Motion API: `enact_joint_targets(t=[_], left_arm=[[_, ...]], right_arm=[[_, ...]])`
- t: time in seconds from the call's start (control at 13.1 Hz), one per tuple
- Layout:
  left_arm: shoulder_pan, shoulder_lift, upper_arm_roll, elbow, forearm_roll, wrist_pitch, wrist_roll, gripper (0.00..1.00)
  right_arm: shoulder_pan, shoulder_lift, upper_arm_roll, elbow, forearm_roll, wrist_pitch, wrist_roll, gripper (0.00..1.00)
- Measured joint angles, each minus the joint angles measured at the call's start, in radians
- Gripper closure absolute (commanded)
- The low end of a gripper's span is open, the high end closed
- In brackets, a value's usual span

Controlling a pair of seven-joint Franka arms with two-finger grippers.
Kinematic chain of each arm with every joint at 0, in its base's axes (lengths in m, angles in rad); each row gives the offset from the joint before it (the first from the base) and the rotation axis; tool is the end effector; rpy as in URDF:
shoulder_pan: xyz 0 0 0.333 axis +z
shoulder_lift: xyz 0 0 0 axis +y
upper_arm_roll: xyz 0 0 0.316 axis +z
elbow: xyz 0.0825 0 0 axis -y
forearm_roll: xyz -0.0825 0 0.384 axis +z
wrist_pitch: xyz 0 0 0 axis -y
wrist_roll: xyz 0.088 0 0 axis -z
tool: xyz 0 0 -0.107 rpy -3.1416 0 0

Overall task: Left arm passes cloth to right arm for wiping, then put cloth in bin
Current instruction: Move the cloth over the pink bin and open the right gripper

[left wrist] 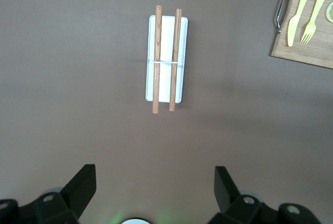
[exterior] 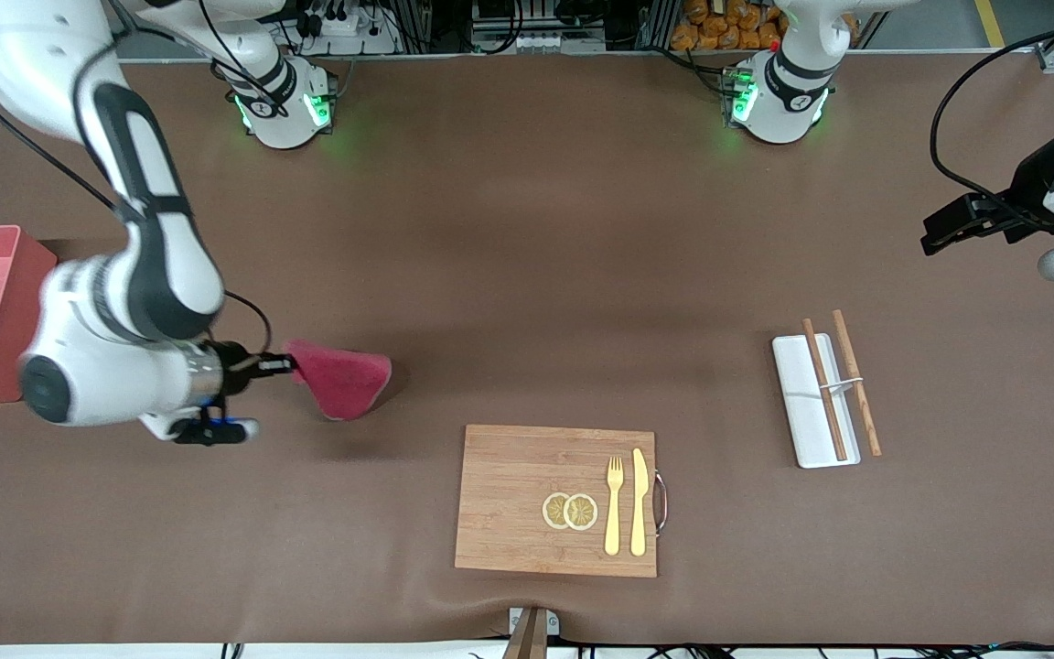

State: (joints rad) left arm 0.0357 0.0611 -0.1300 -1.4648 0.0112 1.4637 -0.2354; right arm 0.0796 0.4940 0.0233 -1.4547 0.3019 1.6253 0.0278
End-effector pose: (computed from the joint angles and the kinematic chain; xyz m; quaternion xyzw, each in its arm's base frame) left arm 0.5604 -0.0492 0.6310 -0.9970 -0.0709 0.0302 0.0067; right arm 0.6547 0.0957 0.3824 -0.9754 -0.0039 0.1687 0.1418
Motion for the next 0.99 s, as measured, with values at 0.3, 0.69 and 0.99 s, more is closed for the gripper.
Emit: enact_joint_targets(t=[0.3, 0.69, 0.99], left_arm=[[0.0, -0.001, -0.001, -0.001, 0.0, 0.0, 0.0, 0.0], [0.0, -0.001, -0.004, -0.002, 0.0, 0.0, 0.0, 0.0], [0.0, -0.001, -0.004, -0.002, 0.0, 0.0, 0.0, 0.0]], right_arm=[[-0.136, -0.131, -0.011, 0.075, -0.052, -0.256, -0.09, 1.0], [-0.373, -0.121, -0.019, 0.102, -0.274, -0.282, -0.485, 1.0], [-0.501, -0.113, -0.02, 0.114, -0.467, -0.176, -0.672, 1.0]])
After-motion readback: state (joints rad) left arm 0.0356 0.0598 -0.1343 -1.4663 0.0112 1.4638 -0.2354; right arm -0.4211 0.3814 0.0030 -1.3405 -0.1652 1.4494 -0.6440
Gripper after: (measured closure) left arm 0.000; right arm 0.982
